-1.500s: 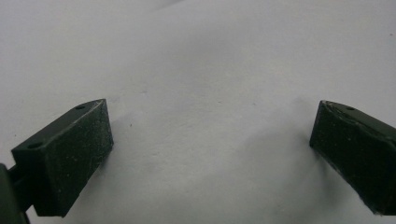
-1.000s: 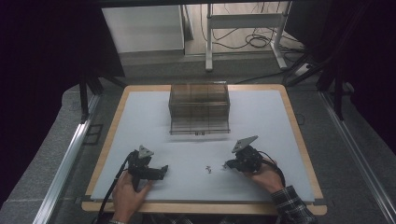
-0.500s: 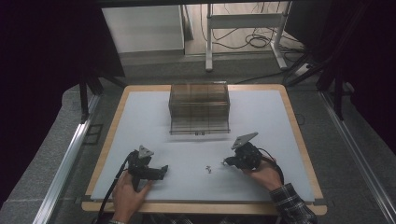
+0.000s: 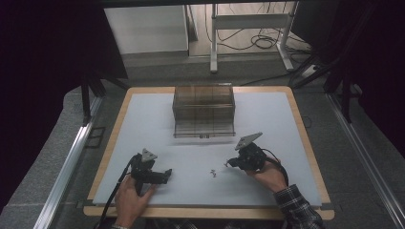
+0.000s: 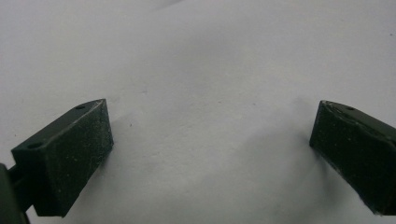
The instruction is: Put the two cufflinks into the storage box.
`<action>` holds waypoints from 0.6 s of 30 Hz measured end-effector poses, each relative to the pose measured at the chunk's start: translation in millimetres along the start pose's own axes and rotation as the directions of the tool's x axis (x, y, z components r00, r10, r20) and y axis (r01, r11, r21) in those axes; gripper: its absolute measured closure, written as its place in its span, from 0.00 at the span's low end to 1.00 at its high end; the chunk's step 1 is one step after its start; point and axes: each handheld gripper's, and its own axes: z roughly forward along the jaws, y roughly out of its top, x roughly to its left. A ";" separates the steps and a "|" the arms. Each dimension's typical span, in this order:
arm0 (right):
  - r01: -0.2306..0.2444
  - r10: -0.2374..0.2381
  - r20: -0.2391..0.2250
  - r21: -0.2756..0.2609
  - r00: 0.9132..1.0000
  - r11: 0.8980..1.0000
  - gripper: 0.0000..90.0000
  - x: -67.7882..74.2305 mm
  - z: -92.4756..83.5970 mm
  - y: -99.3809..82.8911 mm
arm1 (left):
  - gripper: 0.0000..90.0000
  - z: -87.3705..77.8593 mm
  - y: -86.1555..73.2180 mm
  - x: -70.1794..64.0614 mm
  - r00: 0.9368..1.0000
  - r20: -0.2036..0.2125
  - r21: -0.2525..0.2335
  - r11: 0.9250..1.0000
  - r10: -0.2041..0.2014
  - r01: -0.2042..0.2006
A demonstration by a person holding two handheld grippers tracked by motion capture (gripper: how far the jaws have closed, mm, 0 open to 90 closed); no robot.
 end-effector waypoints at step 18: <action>0.010 -0.010 -0.006 -0.004 1.000 1.000 0.98 -3.5 3.7 11.1 | 0.00 0.0 0.0 0.0 1.000 0.000 0.000 1.000 -0.001 0.001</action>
